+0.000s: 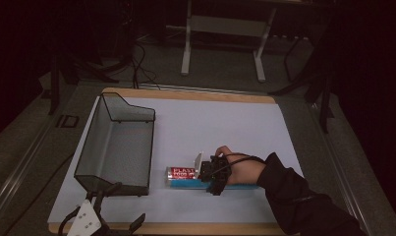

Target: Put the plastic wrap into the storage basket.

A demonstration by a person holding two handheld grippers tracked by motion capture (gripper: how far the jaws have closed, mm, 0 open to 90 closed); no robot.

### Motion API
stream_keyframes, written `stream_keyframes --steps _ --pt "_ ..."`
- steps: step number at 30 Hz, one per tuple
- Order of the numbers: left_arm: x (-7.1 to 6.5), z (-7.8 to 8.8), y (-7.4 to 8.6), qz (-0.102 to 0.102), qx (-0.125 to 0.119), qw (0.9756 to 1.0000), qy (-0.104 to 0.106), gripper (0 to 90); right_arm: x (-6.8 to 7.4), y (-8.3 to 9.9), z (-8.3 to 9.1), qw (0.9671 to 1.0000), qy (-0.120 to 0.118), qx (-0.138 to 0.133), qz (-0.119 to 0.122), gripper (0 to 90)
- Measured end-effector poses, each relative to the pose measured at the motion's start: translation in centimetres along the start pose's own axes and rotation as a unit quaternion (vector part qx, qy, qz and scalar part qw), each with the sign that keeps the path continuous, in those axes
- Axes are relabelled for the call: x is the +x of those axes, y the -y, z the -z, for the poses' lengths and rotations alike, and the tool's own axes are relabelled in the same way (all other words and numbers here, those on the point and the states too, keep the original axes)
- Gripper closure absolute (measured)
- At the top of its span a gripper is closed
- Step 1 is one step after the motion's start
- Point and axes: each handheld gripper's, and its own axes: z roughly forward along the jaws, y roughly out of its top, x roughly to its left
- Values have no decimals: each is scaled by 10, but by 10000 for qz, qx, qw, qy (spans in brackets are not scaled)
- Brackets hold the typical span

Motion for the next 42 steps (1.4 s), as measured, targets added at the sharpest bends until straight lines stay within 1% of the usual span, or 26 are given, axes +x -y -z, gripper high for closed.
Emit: stream_keyframes --steps 2,6,9,10,11,12,13,15,17,18,21,22,23,24,26,29,30,31,33,34,35,37,38,39,40,42 --pt "0 0 0 7 -5 10000 -1 27 -3 0 6 9999 31 -125 -65 316" --pt "0 0 0 12 -1 10000 6 27 -8 1 25 9986 214 -433 -221 316" --pt "0 0 0 4 -8 10000 8 27 -13 2 39 9959 337 -741 -400 316" --pt "0 0 0 4 -8 10000 8 27 -13 2 39 9959 337 -741 -400 316" --pt "0 0 0 2 -10 10000 5 27 -15 2 44 9949 375 -829 -446 317" --pt "0 0 0 1 -9 10000 5 27 -18 2 52 9924 434 -1014 -539 316" --pt "0 0 0 1 -7 10000 3 27 -20 2 56 9914 436 -1084 -581 316" --pt "0 0 0 4 -9 10000 5 27 -23 2 63 9873 477 -1305 -774 316" --pt "0 0 0 4 -14 10000 5 27 -26 1 69 9814 591 -1549 -967 316" --pt "0 0 0 4 -9 10000 5 27 -27 0 71 9809 575 -1544 -1035 317" --pt "0 0 0 -13 -13 10000 12 27 -29 -3 74 9770 620 -1666 -1181 317" --pt "0 1 0 -13 -15 10000 12 27 -29 -3 75 9749 601 -1746 -1247 317" --pt "0 1 0 -10 -13 10000 11 27 -31 -4 76 9739 481 -1778 -1327 317" --pt "0 1 0 -3 -9 10000 12 27 -33 -4 76 9700 457 -1918 -1420 318" --pt "0 0 0 6 -4 10000 12 27 -35 -6 77 9667 422 -2012 -1526 318" --pt "0 0 0 -2 4 10000 16 27 -34 -8 77 9655 461 -2064 -1521 317" --pt "0 0 0 -1 6 10000 15 27 -34 -9 77 9636 431 -2123 -1564 317" --pt "0 -1 0 0 2 10000 11 27 -38 -11 79 9573 312 -2290 -1738 317" --pt "0 0 0 -2 2 10000 7 27 -40 -13 80 9510 299 -2469 -1834 317" --pt "0 0 0 7 2 10000 3 27 -41 -14 81 9502 262 -2506 -1833 317" --pt "0 0 0 8 2 10000 3 27 -41 -16 83 9458 305 -2608 -1908 317" --pt "0 0 0 22 3 10000 0 27 -43 -19 86 9417 218 -2713 -1978 318" --pt "0 0 0 27 -1 10000 3 27 -44 -21 88 9390 258 -2780 -2007 317" --pt "0 0 0 17 3 10000 -1 27 -46 -24 91 9392 217 -2786 -1996 317" --pt "1 0 0 15 4 10000 -1 27 -46 -25 92 9355 271 -2868 -2048 317" --pt "1 0 0 10 12 10000 0 27 -49 -30 97 9301 223 -2955 -2170 317"
